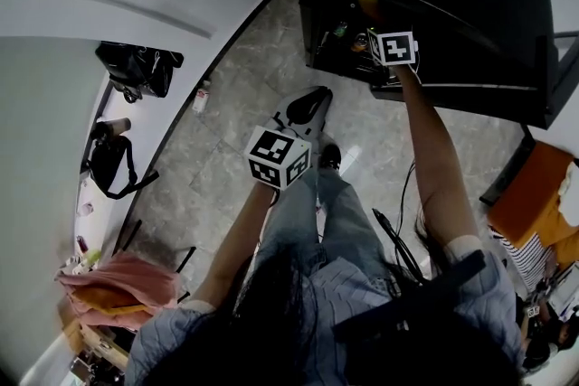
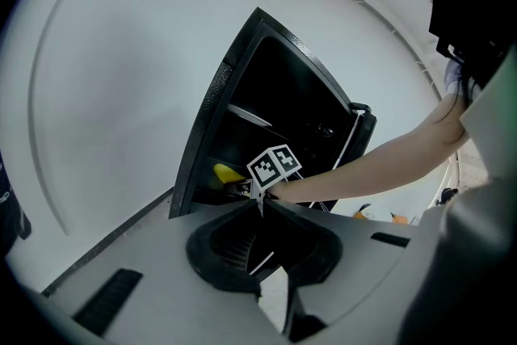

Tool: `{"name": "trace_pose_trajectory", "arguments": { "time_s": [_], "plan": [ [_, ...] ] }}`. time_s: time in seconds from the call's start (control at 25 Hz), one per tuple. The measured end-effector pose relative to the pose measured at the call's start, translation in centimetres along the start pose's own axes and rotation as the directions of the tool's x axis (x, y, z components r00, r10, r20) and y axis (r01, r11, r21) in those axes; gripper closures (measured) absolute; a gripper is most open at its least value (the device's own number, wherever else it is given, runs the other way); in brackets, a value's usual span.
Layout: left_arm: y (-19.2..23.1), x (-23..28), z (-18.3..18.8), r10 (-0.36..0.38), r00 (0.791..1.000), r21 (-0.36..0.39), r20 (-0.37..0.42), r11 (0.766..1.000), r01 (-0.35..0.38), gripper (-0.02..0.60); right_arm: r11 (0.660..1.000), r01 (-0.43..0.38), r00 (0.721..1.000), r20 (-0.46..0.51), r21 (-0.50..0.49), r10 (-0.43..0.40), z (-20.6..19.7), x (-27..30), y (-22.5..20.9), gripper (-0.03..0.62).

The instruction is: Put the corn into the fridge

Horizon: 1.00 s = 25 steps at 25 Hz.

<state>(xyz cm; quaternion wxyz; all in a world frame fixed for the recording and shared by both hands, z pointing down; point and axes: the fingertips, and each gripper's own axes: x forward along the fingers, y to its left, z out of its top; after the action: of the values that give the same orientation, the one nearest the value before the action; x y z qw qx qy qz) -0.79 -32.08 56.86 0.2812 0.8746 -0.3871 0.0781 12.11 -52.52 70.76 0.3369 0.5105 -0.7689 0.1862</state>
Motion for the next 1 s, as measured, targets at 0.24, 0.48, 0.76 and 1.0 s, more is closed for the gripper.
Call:
{"name": "trace_pose_trajectory", "arguments": {
  "time_s": [0.24,0.48,0.76,1.0],
  "plan": [
    [0.3,-0.1,-0.7,0.011,1.000,-0.010,-0.008,1.000,-0.011,0.549,0.997,-0.022,1.000,0.018,0.074,0.021,0.7,0.6,-0.3,0.339],
    [-0.6,0.5,-0.9,0.002,1.000,-0.020,-0.008,1.000,-0.002,0.549,0.985,-0.080,0.996,-0.026,0.154,0.085,0.3,0.9,-0.5,0.338],
    [-0.6,0.4,-1.3,0.002,0.999,0.010,-0.038,1.000,-0.002,0.549,0.985,-0.099,0.993,-0.044,0.142,0.106,0.4,0.3,-0.2,0.326],
    [-0.6,-0.4,-1.7,0.023,0.999,-0.011,-0.047,1.000,-0.024,0.549,0.986,-0.080,0.996,-0.022,0.146,0.084,0.8,-1.6,-0.5,0.324]
  ]
}}
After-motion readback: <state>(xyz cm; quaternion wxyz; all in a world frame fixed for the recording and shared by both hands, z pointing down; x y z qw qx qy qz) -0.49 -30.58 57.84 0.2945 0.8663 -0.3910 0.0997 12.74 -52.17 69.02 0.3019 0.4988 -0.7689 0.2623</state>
